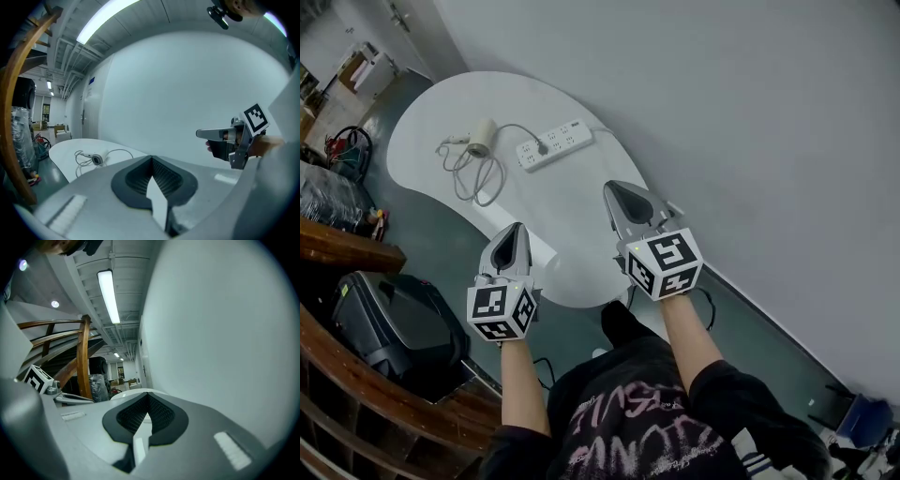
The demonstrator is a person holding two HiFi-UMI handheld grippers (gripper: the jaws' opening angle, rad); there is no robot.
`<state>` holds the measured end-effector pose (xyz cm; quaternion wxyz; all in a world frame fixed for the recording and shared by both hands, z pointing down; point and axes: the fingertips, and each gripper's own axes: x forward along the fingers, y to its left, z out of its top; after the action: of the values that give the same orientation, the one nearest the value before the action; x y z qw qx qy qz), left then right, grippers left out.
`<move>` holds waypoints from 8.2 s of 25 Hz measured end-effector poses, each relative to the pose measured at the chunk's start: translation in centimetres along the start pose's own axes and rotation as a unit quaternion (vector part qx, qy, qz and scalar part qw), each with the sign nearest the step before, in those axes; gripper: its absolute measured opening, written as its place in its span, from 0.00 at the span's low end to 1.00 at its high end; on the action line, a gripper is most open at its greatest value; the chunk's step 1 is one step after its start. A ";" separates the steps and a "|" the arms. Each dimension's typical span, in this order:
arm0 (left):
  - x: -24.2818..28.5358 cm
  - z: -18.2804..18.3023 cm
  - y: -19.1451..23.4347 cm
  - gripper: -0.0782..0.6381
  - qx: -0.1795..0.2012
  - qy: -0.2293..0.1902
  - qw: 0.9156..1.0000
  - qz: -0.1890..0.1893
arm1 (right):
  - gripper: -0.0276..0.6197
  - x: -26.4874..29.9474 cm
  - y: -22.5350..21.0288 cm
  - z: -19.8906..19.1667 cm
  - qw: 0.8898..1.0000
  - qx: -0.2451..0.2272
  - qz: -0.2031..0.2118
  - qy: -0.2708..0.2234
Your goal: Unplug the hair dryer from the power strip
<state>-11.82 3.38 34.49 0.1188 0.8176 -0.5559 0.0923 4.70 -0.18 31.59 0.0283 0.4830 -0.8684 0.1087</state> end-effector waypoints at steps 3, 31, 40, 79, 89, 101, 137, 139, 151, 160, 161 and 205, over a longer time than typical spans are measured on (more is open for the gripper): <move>1.7 0.0 0.4 0.11 -0.001 0.010 1.000 0.002 | 0.07 1.3 -1.3 -0.2 1.000 0.005 0.001 0.006; 9.6 4.5 2.3 0.11 0.031 0.021 0.998 0.056 | 0.08 10.0 -5.2 1.8 0.998 0.007 0.064 0.003; 9.8 5.7 3.7 0.11 0.029 0.004 0.998 0.054 | 0.08 10.6 -4.8 2.7 0.998 0.001 0.054 -0.008; 18.0 -1.4 11.6 0.11 -0.010 0.061 0.998 -0.004 | 0.08 20.3 -5.2 -5.5 0.996 0.019 0.002 0.089; 19.5 -3.5 11.7 0.11 -0.016 0.075 0.997 -0.017 | 0.08 21.3 -5.3 -7.5 0.993 0.022 -0.008 0.112; 20.6 -5.8 12.0 0.11 -0.024 0.090 0.995 -0.023 | 0.08 22.4 -5.6 -10.2 0.990 0.022 -0.011 0.139; 22.4 -7.6 12.9 0.11 -0.012 0.123 0.992 -0.038 | 0.29 29.0 -8.8 -15.9 0.961 -0.040 -0.009 0.273; 22.5 -7.6 13.1 0.11 -0.011 0.123 0.992 -0.038 | 0.29 29.2 -9.0 -16.2 0.959 -0.043 -0.013 0.279; 23.1 -7.5 13.0 0.11 -0.012 0.126 0.991 -0.042 | 0.30 29.5 -9.1 -17.4 0.947 -0.072 -0.021 0.312; 23.5 -7.7 12.2 0.11 -0.002 0.139 0.989 -0.054 | 0.29 29.5 -9.0 -17.4 0.947 -0.077 -0.017 0.312; 23.6 -7.8 12.1 0.13 -0.001 0.141 0.988 -0.056 | 0.29 29.5 -9.0 -17.4 0.947 -0.077 -0.017 0.312; 30.0 -8.3 9.3 0.19 0.077 0.166 0.976 -0.114 | 0.29 29.7 -8.9 -17.5 0.943 -0.081 -0.010 0.323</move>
<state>-9.64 -24.08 51.74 0.1557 0.8557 -0.4223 0.2554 -4.54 -25.63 54.69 0.3476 0.4264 -0.8135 0.1885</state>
